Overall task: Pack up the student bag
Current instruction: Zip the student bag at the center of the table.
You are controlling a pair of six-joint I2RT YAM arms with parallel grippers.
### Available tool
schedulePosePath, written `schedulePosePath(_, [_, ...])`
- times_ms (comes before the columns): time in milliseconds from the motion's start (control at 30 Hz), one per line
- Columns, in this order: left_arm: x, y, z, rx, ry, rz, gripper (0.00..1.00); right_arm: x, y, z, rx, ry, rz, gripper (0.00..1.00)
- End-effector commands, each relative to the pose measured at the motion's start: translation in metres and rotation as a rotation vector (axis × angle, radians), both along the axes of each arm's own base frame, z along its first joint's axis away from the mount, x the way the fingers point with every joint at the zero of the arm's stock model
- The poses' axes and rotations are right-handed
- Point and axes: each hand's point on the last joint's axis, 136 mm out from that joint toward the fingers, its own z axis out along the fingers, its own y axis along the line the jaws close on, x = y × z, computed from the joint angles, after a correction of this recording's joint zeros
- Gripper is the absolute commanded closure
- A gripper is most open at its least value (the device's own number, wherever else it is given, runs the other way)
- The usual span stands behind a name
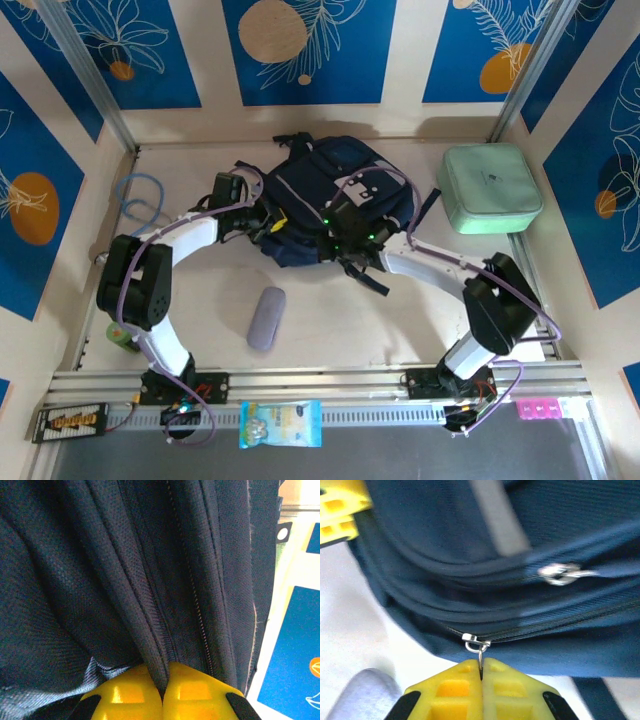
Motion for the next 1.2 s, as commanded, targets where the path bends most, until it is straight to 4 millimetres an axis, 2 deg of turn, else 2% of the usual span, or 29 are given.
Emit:
schedulePosePath(0, [0.010,0.009,0.022,0.020,-0.080,0.003,1.00,-0.005,-0.063,-0.016,-0.163,0.047,-0.125,1.00])
schedulePosePath(300, [0.007,0.015,0.030,0.064,-0.116,-0.023,1.00,0.044,-0.130,-0.009,-0.190,0.050,-0.291,1.00])
schedulePosePath(400, [0.005,0.014,0.031,0.057,-0.118,-0.032,1.00,0.053,-0.160,-0.013,-0.239,0.068,-0.415,1.00])
schedulePosePath(500, [0.003,0.012,0.030,0.042,-0.115,-0.039,1.00,0.058,-0.175,-0.016,-0.243,0.090,-0.490,1.00])
schedulePosePath(567, [0.002,0.011,0.032,0.035,-0.115,-0.041,1.00,0.061,-0.177,-0.016,-0.239,0.100,-0.502,1.00])
schedulePosePath(733, [-0.005,0.004,0.037,0.015,-0.114,-0.051,1.00,0.075,-0.162,-0.008,-0.169,0.066,-0.414,1.00])
schedulePosePath(833, [-0.013,-0.004,0.039,-0.003,-0.114,-0.038,1.00,0.090,-0.158,-0.009,-0.107,0.068,-0.367,1.00])
schedulePosePath(933, [-0.019,-0.004,0.039,-0.007,-0.134,0.020,1.00,0.110,-0.146,-0.010,-0.055,0.050,-0.293,1.00])
schedulePosePath(1067, [-0.034,-0.012,0.033,0.000,-0.130,0.020,1.00,0.129,-0.132,-0.008,-0.030,0.027,-0.227,1.00])
schedulePosePath(1167, [-0.045,-0.021,0.027,0.014,-0.116,-0.028,0.82,0.133,-0.140,-0.010,-0.053,0.026,-0.249,1.00])
